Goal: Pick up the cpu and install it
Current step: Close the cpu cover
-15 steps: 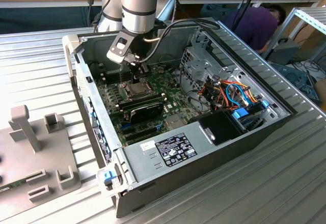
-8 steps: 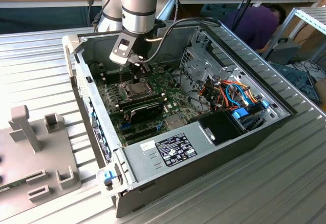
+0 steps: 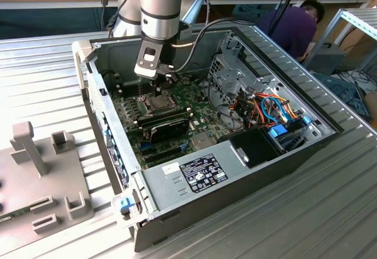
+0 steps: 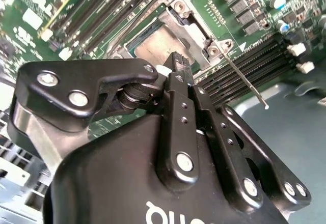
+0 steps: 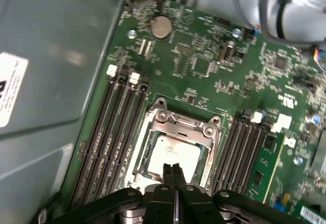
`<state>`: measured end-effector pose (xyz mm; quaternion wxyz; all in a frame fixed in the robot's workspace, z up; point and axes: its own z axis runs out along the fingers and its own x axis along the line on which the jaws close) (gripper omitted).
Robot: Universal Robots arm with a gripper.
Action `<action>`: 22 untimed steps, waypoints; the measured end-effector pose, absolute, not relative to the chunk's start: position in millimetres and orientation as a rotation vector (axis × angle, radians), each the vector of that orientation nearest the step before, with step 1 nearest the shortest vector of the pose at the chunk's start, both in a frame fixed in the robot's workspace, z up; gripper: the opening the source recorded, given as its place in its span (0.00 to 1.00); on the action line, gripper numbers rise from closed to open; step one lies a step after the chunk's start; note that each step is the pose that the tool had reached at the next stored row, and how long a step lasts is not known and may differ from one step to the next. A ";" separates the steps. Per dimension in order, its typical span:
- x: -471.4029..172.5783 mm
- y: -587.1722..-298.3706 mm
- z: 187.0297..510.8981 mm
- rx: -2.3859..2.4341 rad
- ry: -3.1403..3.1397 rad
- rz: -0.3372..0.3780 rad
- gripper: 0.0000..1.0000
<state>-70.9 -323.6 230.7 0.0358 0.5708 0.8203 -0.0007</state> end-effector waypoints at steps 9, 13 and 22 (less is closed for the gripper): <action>-70.9 -323.6 230.4 1.493 2.682 0.008 0.11; -70.8 -323.6 230.3 1.359 2.752 0.010 0.11; -70.9 -323.6 230.1 1.104 2.860 0.006 0.11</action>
